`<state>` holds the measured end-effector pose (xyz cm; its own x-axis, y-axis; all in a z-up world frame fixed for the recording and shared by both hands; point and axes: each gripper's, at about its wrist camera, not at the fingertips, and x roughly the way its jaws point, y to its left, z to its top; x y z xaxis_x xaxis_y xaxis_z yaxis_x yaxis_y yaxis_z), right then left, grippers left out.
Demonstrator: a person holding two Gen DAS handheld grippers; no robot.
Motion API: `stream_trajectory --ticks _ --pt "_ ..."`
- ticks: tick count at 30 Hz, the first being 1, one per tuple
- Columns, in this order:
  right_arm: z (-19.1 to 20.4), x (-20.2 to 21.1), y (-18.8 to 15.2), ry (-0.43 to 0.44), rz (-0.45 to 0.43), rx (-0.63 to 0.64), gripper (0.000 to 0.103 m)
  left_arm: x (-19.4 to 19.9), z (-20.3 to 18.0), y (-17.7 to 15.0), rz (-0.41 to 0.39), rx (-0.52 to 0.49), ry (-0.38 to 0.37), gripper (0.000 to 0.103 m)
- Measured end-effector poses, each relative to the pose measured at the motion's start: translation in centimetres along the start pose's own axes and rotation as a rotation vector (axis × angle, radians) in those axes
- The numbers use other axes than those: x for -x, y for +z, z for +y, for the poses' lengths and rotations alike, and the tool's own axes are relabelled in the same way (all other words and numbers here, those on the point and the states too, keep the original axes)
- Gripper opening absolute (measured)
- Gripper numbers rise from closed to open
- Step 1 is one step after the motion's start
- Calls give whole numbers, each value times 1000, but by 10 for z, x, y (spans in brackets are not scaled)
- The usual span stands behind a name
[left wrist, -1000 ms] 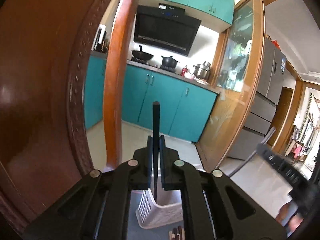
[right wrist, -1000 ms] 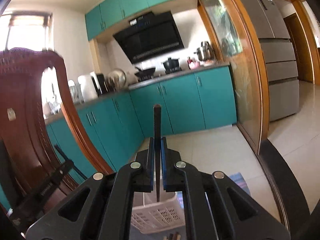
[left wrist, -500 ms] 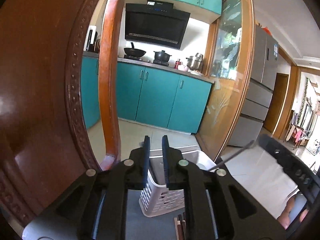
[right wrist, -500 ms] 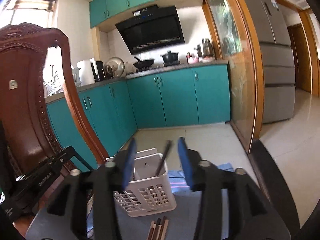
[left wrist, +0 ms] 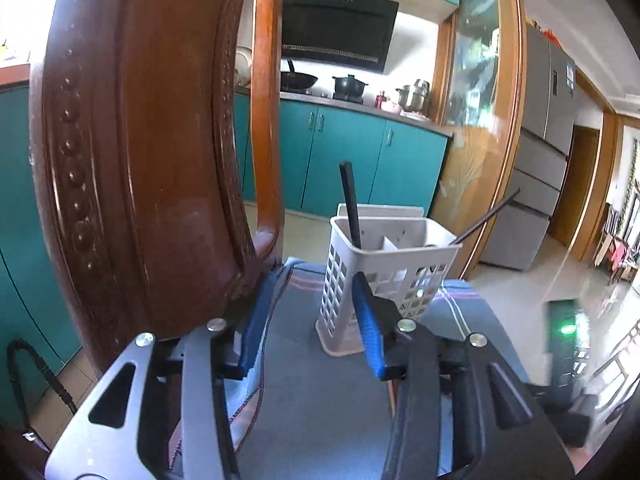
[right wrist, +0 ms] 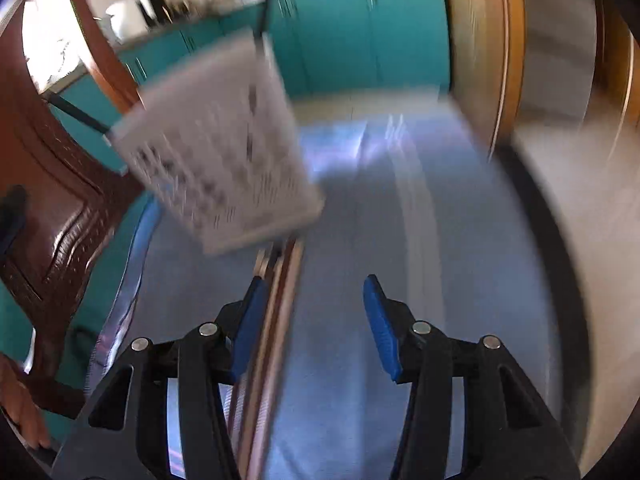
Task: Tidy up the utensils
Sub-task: 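Open both tools to drop the chopsticks into the basket, then grasp a dark red chopstick with the left tool while the right tool grasps a dark brown one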
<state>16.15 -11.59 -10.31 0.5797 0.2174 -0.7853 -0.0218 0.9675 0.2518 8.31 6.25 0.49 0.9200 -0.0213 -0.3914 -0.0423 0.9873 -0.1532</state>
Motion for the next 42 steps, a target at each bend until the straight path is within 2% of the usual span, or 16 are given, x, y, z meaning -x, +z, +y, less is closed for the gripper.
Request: stream_trajectory --ticks 3,5,10,12,13,14,18,22,24,30,33,38,42 --pt "17 -13 -3 -50 6 55 50 -1 0 -2 15 -11 -5 50" --pt "29 -22 -8 -80 17 111 50 -2 2 -3 25 -12 -7 50" --pt "35 -27 -15 -111 23 142 50 -7 8 -4 54 10 -12 52" --pt "31 -25 -14 -94 35 112 40 -8 7 -5 64 7 -10 52" --pt "28 -23 -13 -81 46 100 30 -9 6 -5 68 2 -8 52" --pt "25 -21 -13 -73 59 84 25 -10 5 -6 72 -4 -6 53" --pt "13 -17 -7 -41 100 39 24 -15 -1 -11 96 -28 -4 55" --pt "-7 -6 -9 -67 106 -3 16 -23 -8 -17 130 -56 -3 58" --pt "-16 -2 -8 -46 107 -35 16 -27 -12 -20 154 -69 -8 60" --pt "-30 0 -11 -98 85 -53 16 -36 -18 -27 209 -77 -23 67" --pt "-27 3 -9 -80 67 -39 16 -42 -20 -32 250 -80 -32 69" --pt "-17 -1 -14 -95 87 -13 25 -51 -17 -40 318 -54 -46 70" --pt "-14 -3 -15 -102 91 0 28 -57 -15 -44 361 -43 -47 72"
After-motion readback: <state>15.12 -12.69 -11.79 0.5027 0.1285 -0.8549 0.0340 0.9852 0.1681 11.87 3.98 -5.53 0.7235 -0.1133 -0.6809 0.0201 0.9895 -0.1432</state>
